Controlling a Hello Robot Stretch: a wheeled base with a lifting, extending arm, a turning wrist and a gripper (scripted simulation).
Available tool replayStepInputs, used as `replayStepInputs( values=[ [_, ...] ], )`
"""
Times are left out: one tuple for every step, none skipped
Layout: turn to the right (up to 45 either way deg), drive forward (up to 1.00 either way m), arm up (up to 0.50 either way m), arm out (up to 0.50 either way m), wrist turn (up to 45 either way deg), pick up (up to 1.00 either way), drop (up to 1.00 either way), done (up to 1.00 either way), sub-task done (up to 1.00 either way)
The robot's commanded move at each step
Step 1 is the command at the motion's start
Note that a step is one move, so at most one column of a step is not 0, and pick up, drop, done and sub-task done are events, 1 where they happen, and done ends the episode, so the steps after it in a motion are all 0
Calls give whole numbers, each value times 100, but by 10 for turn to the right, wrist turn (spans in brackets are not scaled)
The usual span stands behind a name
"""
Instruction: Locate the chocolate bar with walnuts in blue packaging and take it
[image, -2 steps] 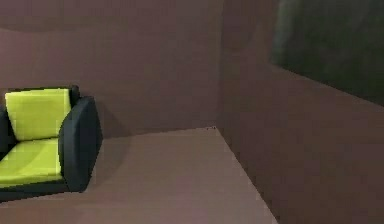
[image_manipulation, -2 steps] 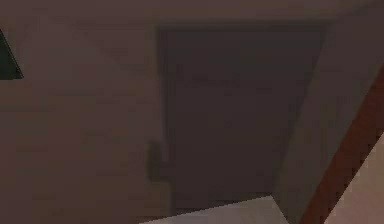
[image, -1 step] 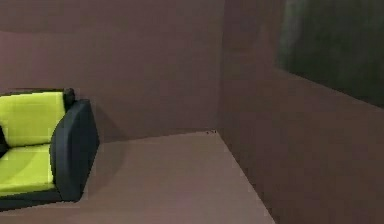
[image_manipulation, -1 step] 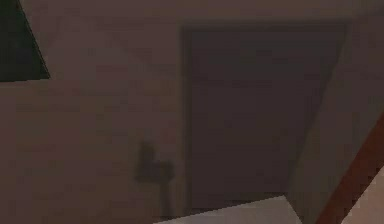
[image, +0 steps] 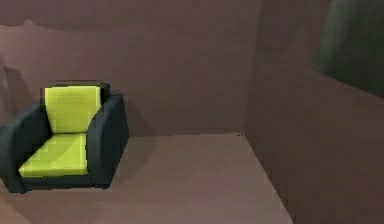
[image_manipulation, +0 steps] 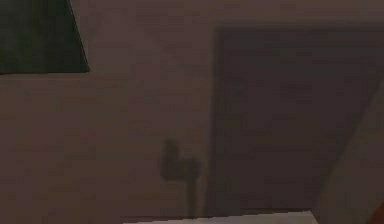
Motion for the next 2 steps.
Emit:
replayStepInputs(
  values=[
    [0, 40, 0, 0, 0, 0, 0, 0, 0],
    [-450, 0, 0, 0, 0, 0, 0, 0, 0]
  ],
)
